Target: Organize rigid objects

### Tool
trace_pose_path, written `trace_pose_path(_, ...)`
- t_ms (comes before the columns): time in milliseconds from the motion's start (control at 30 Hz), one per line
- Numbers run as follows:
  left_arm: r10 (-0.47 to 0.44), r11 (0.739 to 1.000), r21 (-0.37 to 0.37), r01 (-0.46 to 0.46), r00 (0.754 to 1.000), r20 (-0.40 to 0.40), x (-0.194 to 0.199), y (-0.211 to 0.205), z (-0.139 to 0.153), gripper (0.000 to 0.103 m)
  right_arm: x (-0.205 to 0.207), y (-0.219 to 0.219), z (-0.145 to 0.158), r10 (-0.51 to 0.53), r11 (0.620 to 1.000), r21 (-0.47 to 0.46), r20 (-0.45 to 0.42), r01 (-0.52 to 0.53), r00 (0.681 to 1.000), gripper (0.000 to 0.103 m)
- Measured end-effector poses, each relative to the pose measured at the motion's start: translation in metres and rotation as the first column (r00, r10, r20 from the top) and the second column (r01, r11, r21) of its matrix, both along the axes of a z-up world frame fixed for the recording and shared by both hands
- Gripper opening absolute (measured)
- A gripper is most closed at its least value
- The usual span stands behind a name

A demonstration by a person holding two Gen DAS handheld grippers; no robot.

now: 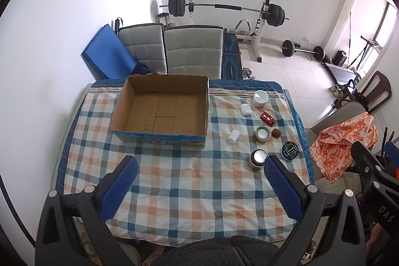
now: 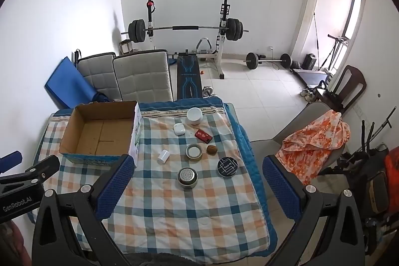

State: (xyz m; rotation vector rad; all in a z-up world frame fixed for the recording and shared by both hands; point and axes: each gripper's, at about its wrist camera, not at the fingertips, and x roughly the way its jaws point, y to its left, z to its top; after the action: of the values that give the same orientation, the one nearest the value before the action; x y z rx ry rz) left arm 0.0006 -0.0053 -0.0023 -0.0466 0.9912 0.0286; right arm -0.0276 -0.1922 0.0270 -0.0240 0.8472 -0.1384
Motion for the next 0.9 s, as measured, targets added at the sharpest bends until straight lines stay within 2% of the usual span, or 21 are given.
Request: trace_pose_path(900,0.003,1.0,0.003,-0.003,1.0,0.025,0.003,0.015,0.009,0.103,-0.009,0.006,0.008,-0.013,1.0,-0.015,0.037,0.013,0.999,0.103)
